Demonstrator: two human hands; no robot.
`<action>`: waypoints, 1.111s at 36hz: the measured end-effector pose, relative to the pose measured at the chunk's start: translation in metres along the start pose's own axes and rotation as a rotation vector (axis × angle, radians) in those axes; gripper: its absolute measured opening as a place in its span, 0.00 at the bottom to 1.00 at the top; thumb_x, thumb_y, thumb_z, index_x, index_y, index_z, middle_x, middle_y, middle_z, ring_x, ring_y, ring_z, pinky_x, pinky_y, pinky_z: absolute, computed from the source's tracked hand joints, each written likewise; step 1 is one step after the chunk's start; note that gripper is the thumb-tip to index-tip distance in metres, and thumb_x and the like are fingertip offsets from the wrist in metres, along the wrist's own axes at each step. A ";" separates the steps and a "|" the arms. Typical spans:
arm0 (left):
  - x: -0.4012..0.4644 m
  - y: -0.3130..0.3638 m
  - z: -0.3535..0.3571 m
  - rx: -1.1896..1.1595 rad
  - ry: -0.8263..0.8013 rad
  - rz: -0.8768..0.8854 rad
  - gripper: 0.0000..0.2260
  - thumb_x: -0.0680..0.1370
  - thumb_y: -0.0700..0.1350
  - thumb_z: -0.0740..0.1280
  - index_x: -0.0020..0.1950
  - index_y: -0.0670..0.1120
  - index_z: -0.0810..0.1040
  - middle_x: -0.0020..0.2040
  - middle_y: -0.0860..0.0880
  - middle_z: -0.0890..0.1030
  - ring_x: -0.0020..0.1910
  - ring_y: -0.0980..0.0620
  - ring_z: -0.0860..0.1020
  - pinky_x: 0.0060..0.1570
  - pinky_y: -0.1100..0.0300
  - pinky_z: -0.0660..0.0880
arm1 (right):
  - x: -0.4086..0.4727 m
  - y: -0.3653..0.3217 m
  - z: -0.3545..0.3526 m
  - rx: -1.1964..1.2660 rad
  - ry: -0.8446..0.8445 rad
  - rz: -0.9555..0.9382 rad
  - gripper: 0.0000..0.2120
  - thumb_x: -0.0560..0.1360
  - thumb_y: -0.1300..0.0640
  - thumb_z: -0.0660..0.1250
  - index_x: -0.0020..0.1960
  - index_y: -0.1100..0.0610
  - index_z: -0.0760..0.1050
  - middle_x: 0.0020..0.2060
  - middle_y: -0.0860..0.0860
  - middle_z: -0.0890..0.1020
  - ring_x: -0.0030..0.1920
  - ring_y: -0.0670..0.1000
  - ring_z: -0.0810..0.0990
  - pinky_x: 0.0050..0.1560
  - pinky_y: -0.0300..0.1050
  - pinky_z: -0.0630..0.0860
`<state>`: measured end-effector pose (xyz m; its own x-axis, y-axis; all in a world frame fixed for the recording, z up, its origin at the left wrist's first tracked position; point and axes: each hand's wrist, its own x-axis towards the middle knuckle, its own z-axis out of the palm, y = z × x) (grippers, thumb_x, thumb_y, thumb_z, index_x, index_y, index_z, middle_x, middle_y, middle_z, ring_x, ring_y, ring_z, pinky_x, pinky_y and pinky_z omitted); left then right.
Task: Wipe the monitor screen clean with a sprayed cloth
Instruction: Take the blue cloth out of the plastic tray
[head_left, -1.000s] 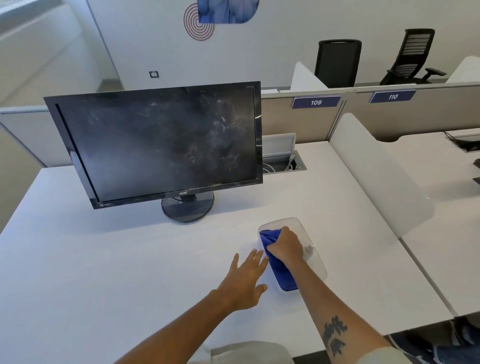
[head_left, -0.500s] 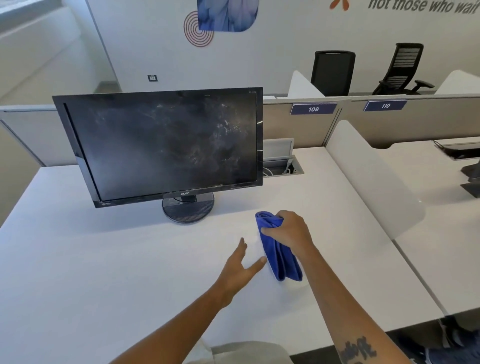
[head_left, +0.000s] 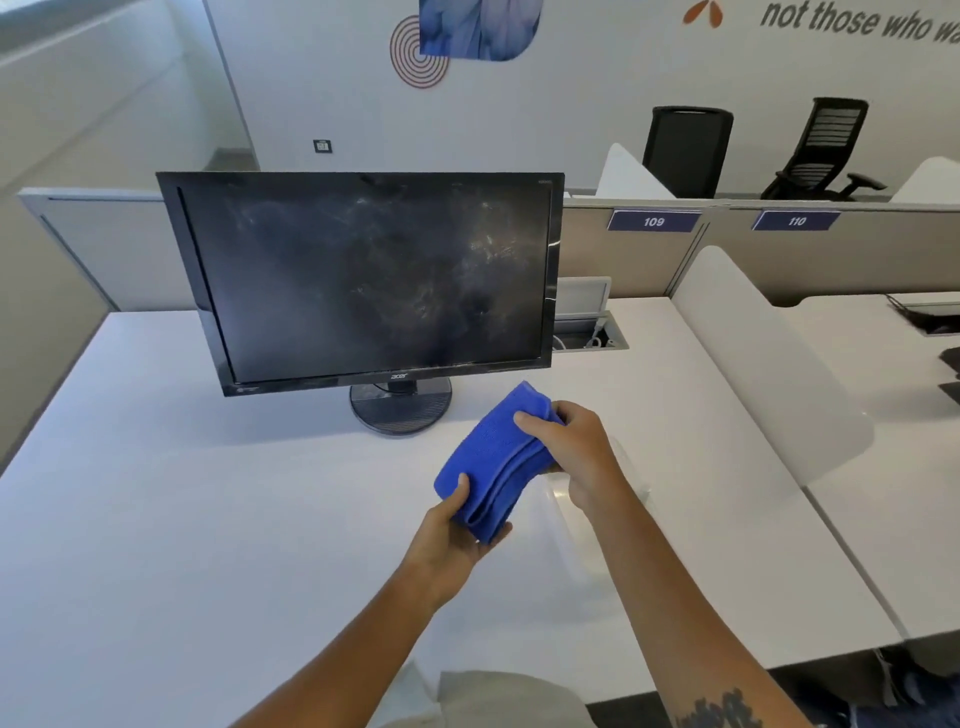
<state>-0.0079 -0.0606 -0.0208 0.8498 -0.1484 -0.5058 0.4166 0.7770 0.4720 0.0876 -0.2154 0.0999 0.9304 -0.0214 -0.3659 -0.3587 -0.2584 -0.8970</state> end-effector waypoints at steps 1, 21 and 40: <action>-0.001 0.003 -0.007 -0.021 0.020 0.017 0.22 0.81 0.50 0.75 0.74 0.45 0.80 0.70 0.39 0.84 0.68 0.36 0.84 0.67 0.38 0.82 | 0.002 0.006 0.005 0.000 0.001 0.014 0.14 0.77 0.51 0.77 0.57 0.57 0.80 0.50 0.53 0.86 0.50 0.55 0.86 0.46 0.50 0.87; -0.027 0.034 -0.120 0.965 0.603 0.228 0.30 0.84 0.37 0.70 0.85 0.45 0.65 0.76 0.47 0.75 0.65 0.48 0.77 0.63 0.54 0.79 | 0.017 0.130 0.078 -0.427 -0.093 0.128 0.10 0.80 0.57 0.72 0.59 0.60 0.80 0.53 0.56 0.85 0.54 0.57 0.84 0.58 0.52 0.83; -0.030 0.034 -0.099 1.654 0.464 0.323 0.41 0.82 0.45 0.73 0.88 0.46 0.53 0.87 0.44 0.49 0.85 0.39 0.56 0.81 0.40 0.64 | 0.010 0.132 0.059 -0.490 0.181 -0.228 0.13 0.78 0.58 0.75 0.62 0.53 0.81 0.52 0.46 0.83 0.48 0.47 0.82 0.43 0.34 0.75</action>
<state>-0.0507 0.0307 -0.0607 0.9260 0.2750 -0.2587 0.3774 -0.6946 0.6125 0.0455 -0.1933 -0.0369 0.9938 -0.0666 -0.0894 -0.1105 -0.6930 -0.7124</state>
